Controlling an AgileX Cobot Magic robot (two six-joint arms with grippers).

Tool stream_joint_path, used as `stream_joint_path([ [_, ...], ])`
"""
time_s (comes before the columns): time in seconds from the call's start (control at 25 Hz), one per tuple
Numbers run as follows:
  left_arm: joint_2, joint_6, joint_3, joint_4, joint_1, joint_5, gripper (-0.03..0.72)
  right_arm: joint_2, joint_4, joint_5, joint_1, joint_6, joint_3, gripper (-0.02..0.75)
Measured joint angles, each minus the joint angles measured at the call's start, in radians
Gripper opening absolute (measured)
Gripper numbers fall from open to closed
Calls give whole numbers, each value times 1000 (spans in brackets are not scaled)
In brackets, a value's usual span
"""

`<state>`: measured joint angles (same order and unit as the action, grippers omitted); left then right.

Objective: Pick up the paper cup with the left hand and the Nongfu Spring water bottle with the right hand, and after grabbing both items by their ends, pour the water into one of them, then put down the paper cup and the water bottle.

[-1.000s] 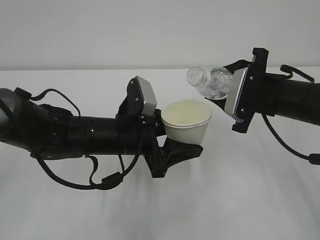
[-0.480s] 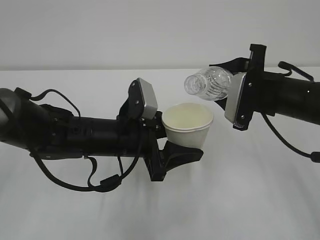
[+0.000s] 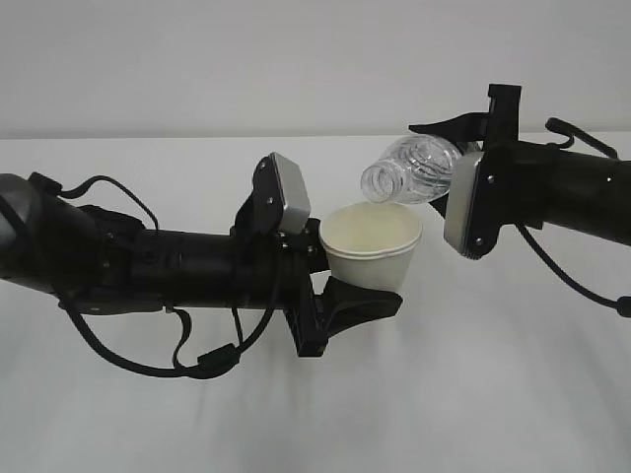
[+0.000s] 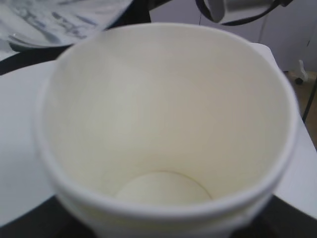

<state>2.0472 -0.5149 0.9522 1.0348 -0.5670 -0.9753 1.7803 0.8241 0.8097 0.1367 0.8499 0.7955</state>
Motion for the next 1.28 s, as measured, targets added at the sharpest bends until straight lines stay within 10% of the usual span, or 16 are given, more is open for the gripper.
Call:
stream_joint_path([
  [1.28,0,-2,4,118,15,-12,447,0,-31,60,0,192,0,447],
])
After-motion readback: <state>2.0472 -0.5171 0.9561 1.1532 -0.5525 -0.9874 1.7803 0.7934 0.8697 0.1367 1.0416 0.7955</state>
